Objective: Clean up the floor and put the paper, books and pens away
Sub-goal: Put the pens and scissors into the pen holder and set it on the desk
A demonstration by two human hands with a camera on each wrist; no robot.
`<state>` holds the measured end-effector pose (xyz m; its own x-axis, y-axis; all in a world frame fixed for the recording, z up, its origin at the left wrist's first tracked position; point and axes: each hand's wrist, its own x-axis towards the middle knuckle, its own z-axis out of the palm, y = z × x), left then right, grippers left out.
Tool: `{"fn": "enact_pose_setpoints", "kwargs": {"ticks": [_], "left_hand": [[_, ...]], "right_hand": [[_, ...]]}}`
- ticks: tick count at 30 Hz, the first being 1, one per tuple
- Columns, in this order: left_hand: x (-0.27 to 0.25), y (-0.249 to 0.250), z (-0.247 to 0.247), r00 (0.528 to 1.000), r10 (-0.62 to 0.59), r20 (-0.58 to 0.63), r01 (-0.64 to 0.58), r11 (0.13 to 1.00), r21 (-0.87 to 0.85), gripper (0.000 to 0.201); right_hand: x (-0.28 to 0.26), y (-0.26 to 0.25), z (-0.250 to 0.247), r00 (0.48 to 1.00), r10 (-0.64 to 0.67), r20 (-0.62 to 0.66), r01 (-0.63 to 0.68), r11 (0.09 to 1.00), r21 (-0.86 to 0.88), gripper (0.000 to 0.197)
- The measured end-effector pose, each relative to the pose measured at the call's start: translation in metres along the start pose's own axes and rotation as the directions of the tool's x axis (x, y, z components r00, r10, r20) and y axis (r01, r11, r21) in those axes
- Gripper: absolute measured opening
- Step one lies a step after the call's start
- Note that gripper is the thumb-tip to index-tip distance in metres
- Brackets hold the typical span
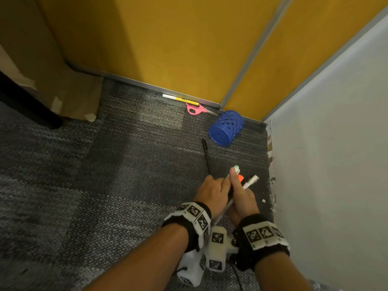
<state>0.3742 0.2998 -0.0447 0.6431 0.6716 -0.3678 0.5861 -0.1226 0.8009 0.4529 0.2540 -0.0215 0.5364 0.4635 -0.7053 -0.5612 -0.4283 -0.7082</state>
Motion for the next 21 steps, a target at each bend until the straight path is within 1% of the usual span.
{"fn": "enact_pose_setpoints", "kwargs": {"ticks": [1,2,3,4,5,6,7,8,9,10,11,12,13,14,15,16,18,19,20,21], "left_hand": [[0.006,0.001,-0.002,0.998,0.014,0.069,-0.018,0.998,0.058,0.054],[0.011,0.003,-0.007,0.99,0.012,0.139,-0.028,0.992,0.12,0.051],[0.018,0.003,-0.013,0.983,0.015,0.181,-0.046,0.984,0.169,0.045],[0.026,0.001,-0.019,0.982,0.017,0.187,-0.053,0.981,0.187,0.039],[0.034,-0.001,-0.028,0.988,0.02,0.154,-0.045,0.986,0.163,0.035],[0.043,-0.004,-0.036,0.997,0.02,0.074,-0.029,0.993,0.113,0.034],[0.054,-0.009,-0.045,0.998,0.021,-0.055,-0.017,0.997,0.069,0.029],[0.066,-0.012,-0.051,0.981,-0.002,-0.194,0.014,0.998,0.064,0.024],[0.073,-0.013,-0.06,0.955,-0.047,-0.292,0.076,0.993,0.088,0.024],[0.081,-0.013,-0.065,0.941,-0.105,-0.322,0.157,0.978,0.141,0.03],[0.09,-0.012,-0.068,0.945,-0.144,-0.295,0.219,0.945,0.243,0.041],[0.097,-0.01,-0.07,0.957,-0.173,-0.233,0.251,0.896,0.367,0.051],[0.103,-0.009,-0.069,0.967,-0.193,-0.169,0.251,0.844,0.473,0.057],[0.108,-0.008,-0.067,0.97,-0.216,-0.112,0.242,0.806,0.54,0.06],[0.111,-0.008,-0.064,0.968,-0.243,-0.064,0.236,0.79,0.566,0.059],[0.113,-0.008,-0.061,0.961,-0.274,-0.03,0.243,0.793,0.558,0.058],[0.113,-0.01,-0.054,0.949,-0.315,-0.017,0.279,0.814,0.509,0.051],[0.11,-0.011,-0.05,0.95,-0.311,-0.015,0.278,0.825,0.492,0.048],[0.106,-0.011,-0.045,0.959,-0.282,-0.007,0.25,0.839,0.482,0.045],[0.102,-0.01,-0.041,0.974,-0.228,0.002,0.2,0.858,0.473,0.042]], "right_hand": [[0.006,-0.003,-0.002,0.999,0.036,0.027,-0.036,0.999,0.004,0.063],[0.012,-0.008,-0.004,0.996,0.071,0.05,-0.071,0.997,-0.008,0.058],[0.017,-0.012,-0.005,0.993,0.093,0.067,-0.091,0.995,-0.036,0.049],[0.022,-0.017,-0.006,0.993,0.095,0.067,-0.091,0.994,-0.06,0.038],[0.028,-0.021,-0.008,0.995,0.08,0.055,-0.075,0.994,-0.084,0.028],[0.033,-0.025,-0.008,0.998,0.059,0.035,-0.055,0.993,-0.105,0.02],[0.037,-0.03,-0.009,0.999,0.037,0.017,-0.034,0.991,-0.129,0.013],[0.041,-0.034,-0.009,1.0,0.016,0.0,-0.016,0.988,-0.151,0.006],[0.046,-0.037,-0.011,1.0,0.0,-0.012,-0.002,0.985,-0.17,0.003],[0.049,-0.04,-0.012,1.0,-0.008,-0.018,0.005,0.984,-0.18,0.003],[0.054,-0.042,-0.016,1.0,-0.009,-0.021,0.005,0.982,-0.189,0.007],[0.058,-0.042,-0.019,1.0,-0.005,-0.02,0.001,0.979,-0.205,0.012],[0.062,-0.041,-0.021,1.0,-0.006,-0.02,0.001,0.971,-0.239,0.017],[0.066,-0.04,-0.023,1.0,-0.008,-0.025,0.001,0.96,-0.281,0.021],[0.069,-0.038,-0.023,0.999,-0.017,-0.034,0.005,0.949,-0.317,0.02],[0.071,-0.036,-0.022,0.999,-0.031,-0.044,0.014,0.941,-0.339,0.017],[0.076,-0.032,-0.019,0.996,-0.064,-0.056,0.04,0.935,-0.353,0.012],[0.078,-0.03,-0.017,0.996,-0.07,-0.052,0.047,0.937,-0.345,0.01],[0.08,-0.028,-0.014,0.997,-0.059,-0.044,0.042,0.945,-0.323,0.01],[0.08,-0.027,-0.011,0.999,-0.033,-0.027,0.024,0.959,-0.284,0.015]]}}
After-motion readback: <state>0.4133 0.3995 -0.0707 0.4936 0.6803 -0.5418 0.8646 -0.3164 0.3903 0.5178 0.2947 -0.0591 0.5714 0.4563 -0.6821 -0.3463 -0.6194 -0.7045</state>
